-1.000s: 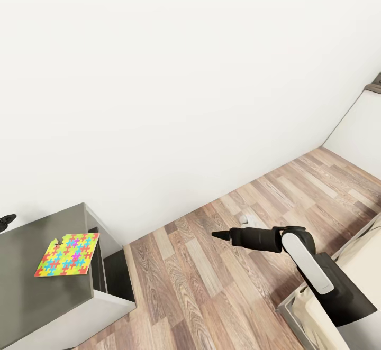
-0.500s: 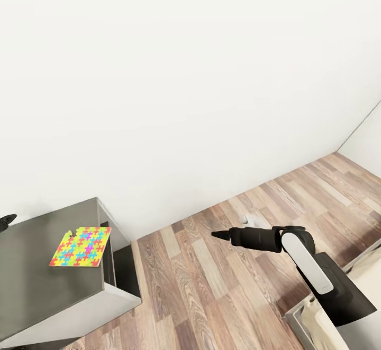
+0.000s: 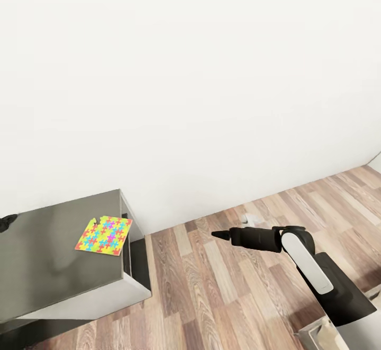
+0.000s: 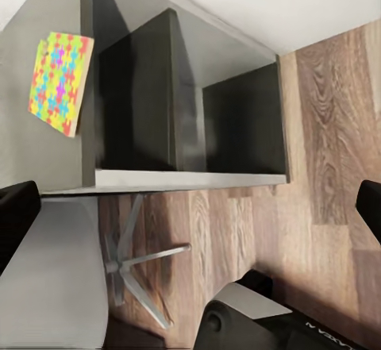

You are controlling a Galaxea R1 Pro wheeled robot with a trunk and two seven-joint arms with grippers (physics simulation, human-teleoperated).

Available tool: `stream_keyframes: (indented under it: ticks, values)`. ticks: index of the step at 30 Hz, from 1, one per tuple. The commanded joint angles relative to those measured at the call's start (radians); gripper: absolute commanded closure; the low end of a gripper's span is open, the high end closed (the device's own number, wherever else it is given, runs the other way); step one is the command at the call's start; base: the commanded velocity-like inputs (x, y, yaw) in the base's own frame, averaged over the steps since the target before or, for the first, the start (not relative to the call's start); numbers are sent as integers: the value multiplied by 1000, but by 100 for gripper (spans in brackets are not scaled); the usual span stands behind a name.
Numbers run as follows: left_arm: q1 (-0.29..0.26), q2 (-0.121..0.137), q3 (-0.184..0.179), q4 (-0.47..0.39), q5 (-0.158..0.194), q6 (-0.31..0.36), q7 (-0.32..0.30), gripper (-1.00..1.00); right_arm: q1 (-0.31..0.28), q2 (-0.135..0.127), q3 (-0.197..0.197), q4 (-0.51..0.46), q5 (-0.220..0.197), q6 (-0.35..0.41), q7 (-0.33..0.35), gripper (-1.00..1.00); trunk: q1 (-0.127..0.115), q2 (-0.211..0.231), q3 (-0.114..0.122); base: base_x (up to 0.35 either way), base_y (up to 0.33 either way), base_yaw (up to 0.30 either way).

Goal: Put all the toys in the child's room - the three board games (two on the bed and one on the table), the two jigsaw puzzles on the table, and the tennis ball on the table - inside the toy box on the table in the child's room.

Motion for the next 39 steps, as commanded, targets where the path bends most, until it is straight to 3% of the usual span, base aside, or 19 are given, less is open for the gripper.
stream_keyframes:
  ticks: [1, 11, 15, 19, 20, 22, 23, 25, 26, 28, 29, 31, 32, 34, 35, 38, 39]
  values:
    - [-1, -3, 2, -1, 0, 6, -4, -100, -1, -1, 0, 0, 10, 2, 10, -100, 0, -2, -1, 0, 0, 272]
    - [-4, -24, -3, -5, 1, 7, -6, -100, -3, 0, -1, 4, 10, 6, 9, -100, 0, -2, -1, 0, 0, 275]
    - [-8, -51, -9, -25, 6, 12, -9, -100, -6, 1, -4, 10, 9, 7, 11, -100, 0, -2, -1, 0, 0, 277]
    - [-20, -95, -19, -59, 9, 18, -10, -100, -8, 1, -6, 14, 8, 7, 12, -100, 0, -2, -1, 0, 0, 277]
    - [-20, -95, -19, -59, 9, 18, -10, -100, -8, 1, -6, 14, 8, 7, 12, -100, 0, -2, -1, 0, 0, 277]
    - [-35, -132, -42, -89, 10, 32, -11, -100, -9, 2, -7, 16, 8, 7, 13, -100, 0, -2, -1, 0, 0, 277]
    - [-35, -132, -42, -89, 10, 32, -11, -100, -9, 2, -7, 16, 8, 7, 13, -100, 0, -2, -1, 0, 0, 277]
    - [-49, -168, -76, -129, 10, 62, -10, -100, -10, 2, -8, 17, 7, 7, 14, -100, 0, -2, -1, 0, 0, 265]
    - [-49, -168, -76, -129, 10, 62, -10, -100, -10, 2, -8, 17, 7, 7, 14, -100, 0, -2, -1, 0, 0, 255]
    - [-62, -201, -115, -178, 11, 97, -9, -100, -10, 1, -10, 17, 5, 6, 16, -100, 0, -2, -1, 0, 0, 198]
    - [-62, -201, -115, -178, 11, 97, -9, -100, -10, 1, -10, 17, 5, 6, 16, -100, 0, -2, -1, 0, 0, 176]
    - [-80, -237, -151, -233, 11, 132, -6, -100, -11, 0, -18, 18, 4, 6, 17, -100, 0, -2, -1, 0, 0, 127]
    - [-80, -237, -151, -233, 11, 132, -6, -100, -11, 0, -18, 18, 4, 6, 17, -100, 0, -2, -1, 0, 0, 112]
    - [-99, -280, -185, -289, 9, 160, -3, -100, -11, 1, -34, 18, 2, 5, 18, -100, 0, -2, -1, 0, 0, 81]
    - [-99, -280, -185, -289, 9, 160, -3, -100, -11, 1, -34, 18, 2, 5, 18, -100, 0, -2, -1, 0, 0, 72]
    - [-119, -352, -242, -358, -3, 184, 18, -100, -13, 2, -70, 36, 1, 6, 18, -100, 0, -2, -1, 0, 0, 47]
    - [-119, -352, -242, -358, -3, 184, 18, -100, -13, 2, -70, 36, 1, 6, 18, -100, 0, -2, -1, 0, 0, 37]
